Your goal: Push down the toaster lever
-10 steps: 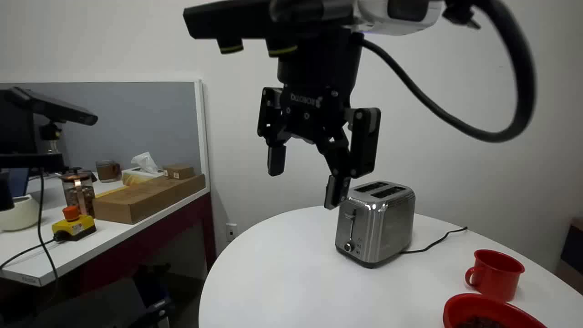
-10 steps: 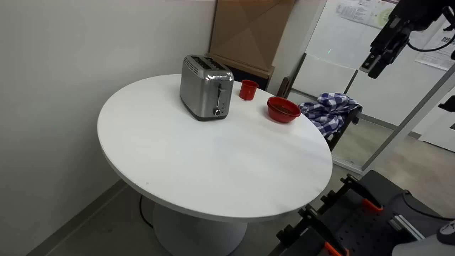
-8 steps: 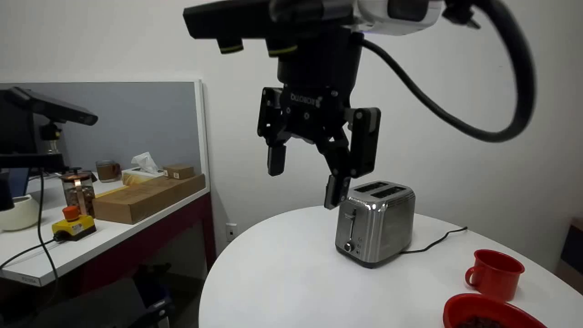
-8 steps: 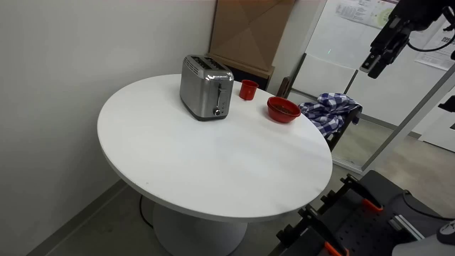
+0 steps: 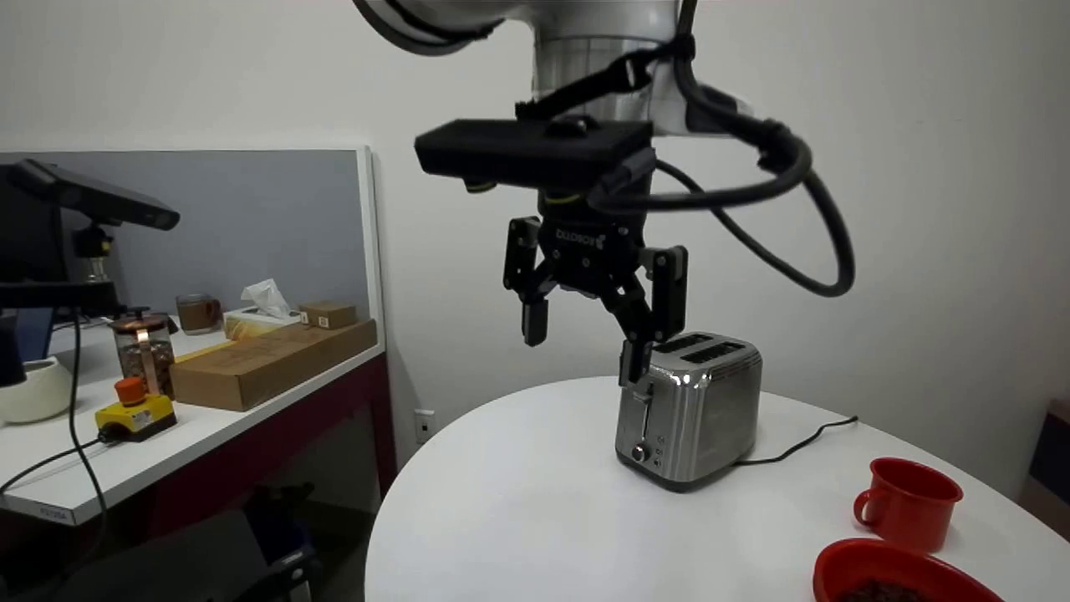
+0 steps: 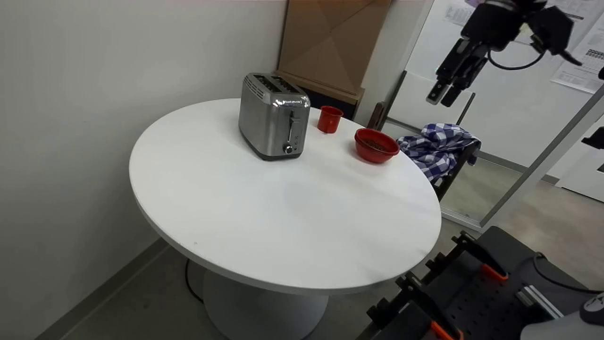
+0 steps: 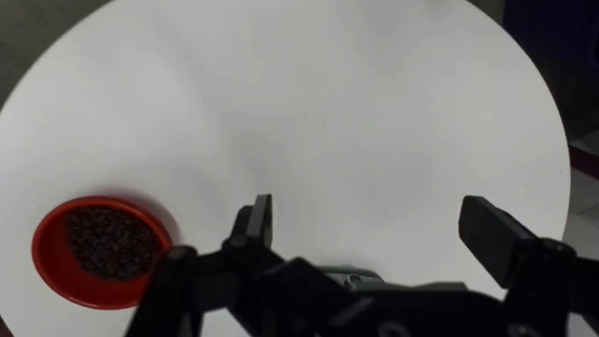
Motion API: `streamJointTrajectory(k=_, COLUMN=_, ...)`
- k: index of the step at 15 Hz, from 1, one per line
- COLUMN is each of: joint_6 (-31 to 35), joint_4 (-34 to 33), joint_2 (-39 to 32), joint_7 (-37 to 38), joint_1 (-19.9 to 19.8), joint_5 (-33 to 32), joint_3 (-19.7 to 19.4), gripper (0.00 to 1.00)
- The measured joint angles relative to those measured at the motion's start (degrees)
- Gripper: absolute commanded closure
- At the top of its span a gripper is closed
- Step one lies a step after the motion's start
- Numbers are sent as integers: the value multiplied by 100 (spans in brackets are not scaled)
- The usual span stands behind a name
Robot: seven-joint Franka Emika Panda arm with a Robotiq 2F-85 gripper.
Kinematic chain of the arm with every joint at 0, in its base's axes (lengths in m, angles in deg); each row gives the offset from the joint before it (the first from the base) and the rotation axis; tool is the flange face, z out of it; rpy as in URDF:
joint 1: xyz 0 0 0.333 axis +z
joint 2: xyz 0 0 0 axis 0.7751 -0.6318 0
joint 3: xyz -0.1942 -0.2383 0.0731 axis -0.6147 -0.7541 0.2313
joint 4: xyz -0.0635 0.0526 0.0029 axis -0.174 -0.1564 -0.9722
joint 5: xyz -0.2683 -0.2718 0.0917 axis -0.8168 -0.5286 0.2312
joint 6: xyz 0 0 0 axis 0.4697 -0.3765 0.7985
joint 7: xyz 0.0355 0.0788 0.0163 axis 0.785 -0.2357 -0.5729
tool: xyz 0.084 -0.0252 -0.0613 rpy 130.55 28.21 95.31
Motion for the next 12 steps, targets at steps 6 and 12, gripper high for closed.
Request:
streamJointTrajectory(k=6, joint_6=1268, joint_4=-904, joint_2=-1766, joint_7=-63, joint_1=510, joint_5=977, joint_3=385, gripper=56)
streamJointTrajectory(k=12, joint_6=2257, joint_4=-1711, joint_2=-3075, joint_7=-86, joint_1=342, joint_5=1023, joint_3=976, gripper=99)
